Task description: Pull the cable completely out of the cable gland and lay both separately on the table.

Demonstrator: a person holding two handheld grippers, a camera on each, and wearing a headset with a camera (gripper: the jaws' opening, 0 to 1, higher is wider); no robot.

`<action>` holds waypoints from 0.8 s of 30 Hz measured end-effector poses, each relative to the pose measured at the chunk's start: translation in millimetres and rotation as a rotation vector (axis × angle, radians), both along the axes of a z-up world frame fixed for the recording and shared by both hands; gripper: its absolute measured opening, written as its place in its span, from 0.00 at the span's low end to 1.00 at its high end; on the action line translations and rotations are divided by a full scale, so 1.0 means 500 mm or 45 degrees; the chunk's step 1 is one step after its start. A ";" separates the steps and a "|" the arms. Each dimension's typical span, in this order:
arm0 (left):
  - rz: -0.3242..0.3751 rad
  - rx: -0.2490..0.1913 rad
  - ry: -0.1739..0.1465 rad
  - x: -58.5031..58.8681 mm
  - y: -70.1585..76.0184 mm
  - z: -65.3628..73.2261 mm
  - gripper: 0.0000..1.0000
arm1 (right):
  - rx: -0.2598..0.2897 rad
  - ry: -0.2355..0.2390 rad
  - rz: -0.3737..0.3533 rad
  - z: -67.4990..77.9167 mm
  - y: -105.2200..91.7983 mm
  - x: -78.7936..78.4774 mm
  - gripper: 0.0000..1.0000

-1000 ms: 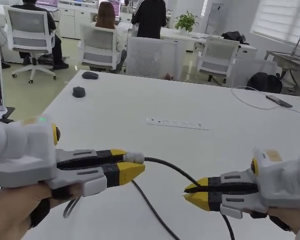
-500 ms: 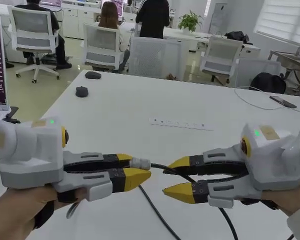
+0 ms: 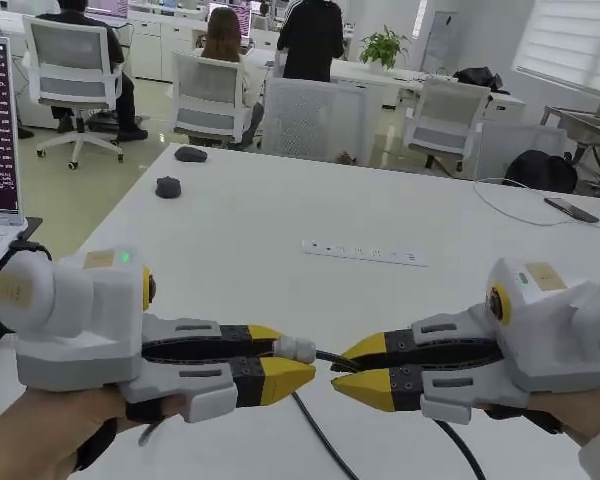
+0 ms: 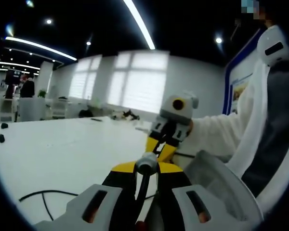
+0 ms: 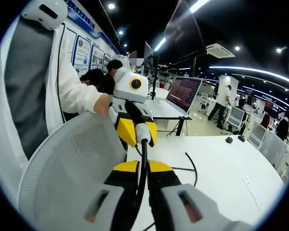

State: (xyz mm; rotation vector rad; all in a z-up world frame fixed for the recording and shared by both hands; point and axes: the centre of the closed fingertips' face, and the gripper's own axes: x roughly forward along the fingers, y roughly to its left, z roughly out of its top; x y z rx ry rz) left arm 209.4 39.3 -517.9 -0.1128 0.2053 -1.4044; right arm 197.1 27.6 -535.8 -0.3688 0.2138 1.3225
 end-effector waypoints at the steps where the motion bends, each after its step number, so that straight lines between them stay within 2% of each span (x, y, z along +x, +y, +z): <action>1: -0.001 0.002 -0.003 0.000 0.000 0.000 0.16 | 0.005 -0.001 -0.009 0.000 -0.001 0.003 0.03; 4: 0.001 0.001 0.001 0.002 0.001 -0.001 0.16 | 0.040 0.038 -0.014 -0.001 -0.001 0.003 0.03; 12: 0.011 0.007 -0.002 0.005 0.000 -0.003 0.16 | 0.021 -0.033 -0.029 -0.001 0.000 0.006 0.02; 24: 0.033 -0.014 -0.016 0.007 0.003 0.007 0.16 | 0.034 -0.066 -0.048 0.011 0.003 0.014 0.02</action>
